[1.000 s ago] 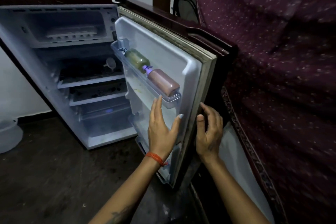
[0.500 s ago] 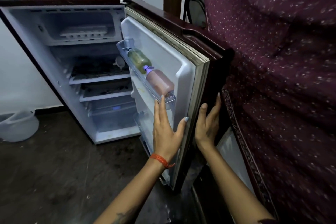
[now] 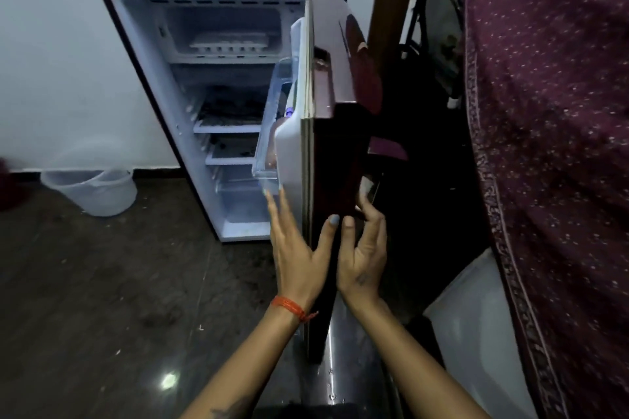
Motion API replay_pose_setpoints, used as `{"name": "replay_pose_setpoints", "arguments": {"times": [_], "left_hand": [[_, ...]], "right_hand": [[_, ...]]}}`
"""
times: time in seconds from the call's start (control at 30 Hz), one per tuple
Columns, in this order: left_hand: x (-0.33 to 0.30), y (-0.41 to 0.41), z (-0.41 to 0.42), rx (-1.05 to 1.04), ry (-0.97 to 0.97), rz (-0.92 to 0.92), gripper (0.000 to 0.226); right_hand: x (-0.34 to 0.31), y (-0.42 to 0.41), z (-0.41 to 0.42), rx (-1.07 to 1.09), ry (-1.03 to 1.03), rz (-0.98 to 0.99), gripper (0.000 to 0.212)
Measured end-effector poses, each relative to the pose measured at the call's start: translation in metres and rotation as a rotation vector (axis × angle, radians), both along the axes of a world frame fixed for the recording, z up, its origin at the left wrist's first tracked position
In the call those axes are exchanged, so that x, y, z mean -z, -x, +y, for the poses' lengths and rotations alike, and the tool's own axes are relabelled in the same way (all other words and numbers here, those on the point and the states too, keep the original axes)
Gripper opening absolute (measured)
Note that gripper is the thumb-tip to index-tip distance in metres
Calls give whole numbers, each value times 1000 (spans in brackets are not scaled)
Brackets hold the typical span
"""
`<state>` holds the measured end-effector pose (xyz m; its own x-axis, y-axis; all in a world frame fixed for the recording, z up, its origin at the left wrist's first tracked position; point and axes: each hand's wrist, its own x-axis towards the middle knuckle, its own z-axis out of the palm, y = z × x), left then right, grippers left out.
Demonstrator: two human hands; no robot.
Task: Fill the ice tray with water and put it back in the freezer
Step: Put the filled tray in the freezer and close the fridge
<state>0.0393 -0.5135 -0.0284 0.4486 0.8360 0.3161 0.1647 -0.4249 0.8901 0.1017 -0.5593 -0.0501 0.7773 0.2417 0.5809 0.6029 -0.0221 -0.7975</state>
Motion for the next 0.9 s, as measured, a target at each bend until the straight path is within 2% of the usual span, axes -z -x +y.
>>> {"name": "replay_pose_setpoints", "arguments": {"times": [0.1, 0.23, 0.37, 0.47, 0.57, 0.73, 0.8, 0.9], "left_hand": [[0, 14, 14, -46, 19, -26, 95], [-5, 36, 48, -174, 22, -54, 88], [-8, 59, 89, -243, 10, -44, 77], [-10, 74, 115, -249, -9, -51, 72], [-11, 88, 143, -266, -67, -36, 71], [-9, 101, 184, -223, -270, 27, 70], [-8, 104, 197, -173, -341, 52, 66], [-9, 105, 220, -119, -338, 71, 66]], "right_hand": [[2, 16, 18, -132, 53, -23, 39], [2, 37, 43, -258, 134, -77, 40], [-6, 50, 71, -206, 114, -104, 26], [-13, 59, 99, -145, -1, 3, 20], [-20, 67, 131, -156, -28, 108, 28], [-18, 86, 178, -252, 100, 169, 52], [-19, 90, 195, -248, 137, 158, 53], [-24, 93, 218, -257, 174, 129, 50]]}}
